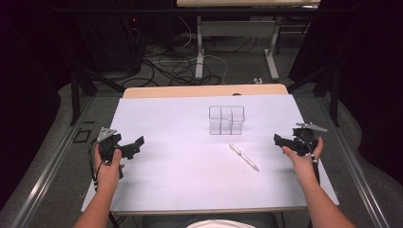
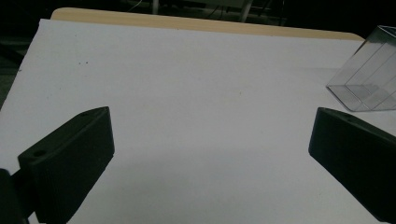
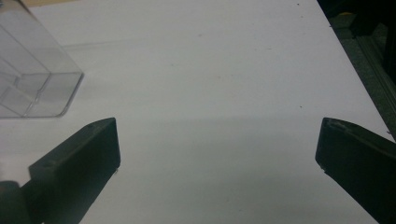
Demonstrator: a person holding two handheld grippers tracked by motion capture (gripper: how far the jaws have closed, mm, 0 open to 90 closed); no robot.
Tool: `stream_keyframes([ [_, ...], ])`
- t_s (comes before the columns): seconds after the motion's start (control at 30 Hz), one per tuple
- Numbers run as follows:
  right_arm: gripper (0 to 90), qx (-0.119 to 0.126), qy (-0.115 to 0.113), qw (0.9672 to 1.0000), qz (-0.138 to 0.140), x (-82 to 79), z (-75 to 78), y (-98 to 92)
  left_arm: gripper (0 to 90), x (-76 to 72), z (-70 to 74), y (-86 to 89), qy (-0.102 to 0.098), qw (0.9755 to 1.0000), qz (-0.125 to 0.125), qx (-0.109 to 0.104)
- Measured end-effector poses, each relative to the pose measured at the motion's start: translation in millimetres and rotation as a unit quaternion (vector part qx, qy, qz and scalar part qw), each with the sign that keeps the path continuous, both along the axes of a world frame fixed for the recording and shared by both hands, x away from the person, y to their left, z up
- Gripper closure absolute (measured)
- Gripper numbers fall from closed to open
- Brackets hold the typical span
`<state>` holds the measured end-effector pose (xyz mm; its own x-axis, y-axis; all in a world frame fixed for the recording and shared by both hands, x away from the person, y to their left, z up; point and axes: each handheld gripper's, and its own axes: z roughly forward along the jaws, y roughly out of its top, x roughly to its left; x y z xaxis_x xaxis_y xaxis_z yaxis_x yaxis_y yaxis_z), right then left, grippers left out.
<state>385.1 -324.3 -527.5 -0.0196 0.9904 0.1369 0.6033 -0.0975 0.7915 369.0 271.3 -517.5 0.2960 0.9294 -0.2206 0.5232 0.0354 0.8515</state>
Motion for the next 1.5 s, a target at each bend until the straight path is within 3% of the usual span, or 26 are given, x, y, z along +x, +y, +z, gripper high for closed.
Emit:
stream_keyframes([
  [0.1, 15.3, -0.011, -0.009, 0.9999, 0.002, -4.3, 4.2, 3.5, 0.1, 1.3, -1.1, -2.4, 0.004, 0.9999, -0.008, 0.007],
  [0.17, 16.3, -0.006, -0.014, 0.9998, 0.011, -4.8, 7.9, 6.9, 0.1, 1.2, -0.9, -4.4, 0.006, 0.9998, -0.011, 0.016],
  [0.27, 17.4, 0.005, 0.000, 0.9996, 0.028, -1.8, 14.8, 15.0, 0.1, -1.7, -1.8, -4.4, 0.010, 0.9997, -0.016, 0.018],
  [0.43, 20.7, -0.023, -0.013, 0.9981, 0.055, 6.0, 33.6, 34.0, 0.1, -4.8, -0.4, -0.1, 0.007, 0.9999, -0.008, 0.011],
  [0.6, 26.9, -0.028, -0.028, 0.9971, 0.065, 22.1, 51.8, 44.6, 0.2, -7.5, -0.4, 2.5, 0.009, 0.9999, -0.005, 0.010],
  [1.07, 41.5, -0.024, -0.017, 0.9964, 0.079, 47.7, 60.9, 49.1, 0.4, -6.4, -1.1, 3.3, 0.007, 0.9999, -0.001, 0.008],
  [1.23, 48.6, -0.039, -0.017, 0.9930, 0.110, 54.1, 73.4, 51.2, 0.4, -6.3, -1.1, 1.6, 0.006, 0.9999, -0.005, 0.008],
  [1.4, 49.3, -0.050, -0.027, 0.9903, 0.127, 63.4, 84.6, 56.0, 0.4, -5.4, -1.8, 0.3, 0.009, 0.9999, -0.009, 0.011],
  [1.5, 49.8, -0.048, -0.009, 0.9900, 0.132, 71.8, 87.6, 60.9, 0.4, -5.3, -2.0, 0.3, 0.009, 0.9999, -0.008, 0.012],
])
